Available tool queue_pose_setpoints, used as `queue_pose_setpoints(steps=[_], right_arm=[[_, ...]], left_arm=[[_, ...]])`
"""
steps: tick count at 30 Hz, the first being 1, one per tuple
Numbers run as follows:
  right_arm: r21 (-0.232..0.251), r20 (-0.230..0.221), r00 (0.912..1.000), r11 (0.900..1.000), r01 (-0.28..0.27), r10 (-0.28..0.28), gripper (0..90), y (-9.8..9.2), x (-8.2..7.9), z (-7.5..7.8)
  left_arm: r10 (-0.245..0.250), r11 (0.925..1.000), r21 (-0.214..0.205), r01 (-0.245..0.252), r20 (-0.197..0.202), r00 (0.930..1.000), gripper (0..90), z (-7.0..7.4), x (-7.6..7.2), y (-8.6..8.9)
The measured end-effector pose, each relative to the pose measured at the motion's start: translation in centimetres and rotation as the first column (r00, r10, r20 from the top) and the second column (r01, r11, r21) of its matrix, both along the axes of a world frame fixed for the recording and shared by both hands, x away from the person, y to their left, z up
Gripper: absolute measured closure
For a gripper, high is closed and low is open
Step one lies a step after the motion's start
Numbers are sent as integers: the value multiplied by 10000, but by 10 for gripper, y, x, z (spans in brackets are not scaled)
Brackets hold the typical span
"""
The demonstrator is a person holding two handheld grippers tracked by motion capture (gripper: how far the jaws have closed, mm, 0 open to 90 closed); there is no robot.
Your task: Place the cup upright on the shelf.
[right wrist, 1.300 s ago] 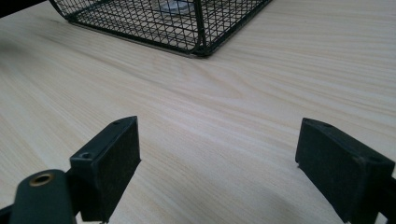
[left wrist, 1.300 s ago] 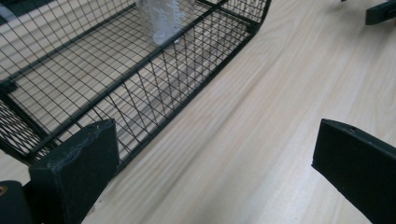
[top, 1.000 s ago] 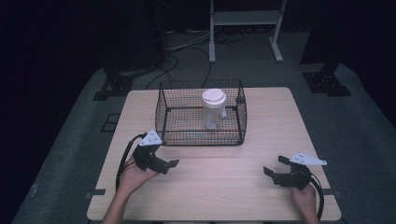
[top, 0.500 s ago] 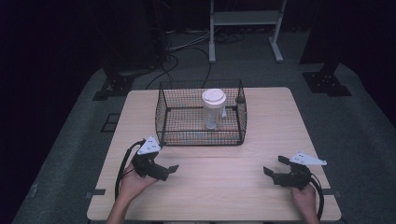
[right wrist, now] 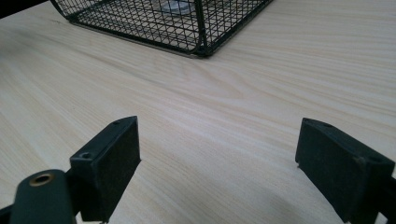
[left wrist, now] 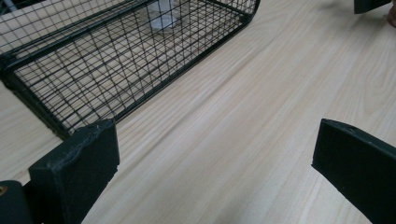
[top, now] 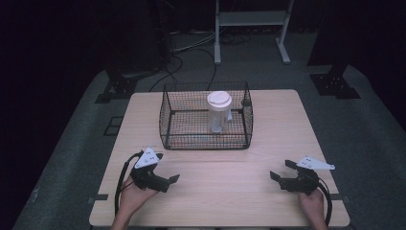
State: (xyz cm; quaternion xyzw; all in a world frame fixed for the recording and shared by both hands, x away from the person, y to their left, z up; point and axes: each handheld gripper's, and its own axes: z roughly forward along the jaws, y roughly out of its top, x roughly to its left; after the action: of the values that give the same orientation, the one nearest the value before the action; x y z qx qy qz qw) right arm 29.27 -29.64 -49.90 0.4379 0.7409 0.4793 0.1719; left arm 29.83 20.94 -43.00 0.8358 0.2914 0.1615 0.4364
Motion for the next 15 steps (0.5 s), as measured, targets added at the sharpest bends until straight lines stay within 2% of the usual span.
queue_pose_setpoints(steps=[4, 7, 9, 15], right_arm=[[-19, 12, 10000, 10000, -15, 15, 129, 0, 0, 0], [-27, 16, 10000, 10000, -17, 17, 129, 0, 0, 0], [-33, 21, 10000, 10000, -25, 25, 129, 0, 0, 0], [-3, 12, 10000, 10000, -25, 25, 129, 0, 0, 0]], left_arm=[[84, 10000, 0, -84, 72, 9999, 0, -6, -7, 4], [79, 9992, -384, -83, -97, 9999, 0, -12, -11, 8], [88, 9993, -367, -93, -153, 9998, 0, -13, -14, 9], [218, 9984, -520, -214, 69, 9997, 0, -17, -26, 13]])
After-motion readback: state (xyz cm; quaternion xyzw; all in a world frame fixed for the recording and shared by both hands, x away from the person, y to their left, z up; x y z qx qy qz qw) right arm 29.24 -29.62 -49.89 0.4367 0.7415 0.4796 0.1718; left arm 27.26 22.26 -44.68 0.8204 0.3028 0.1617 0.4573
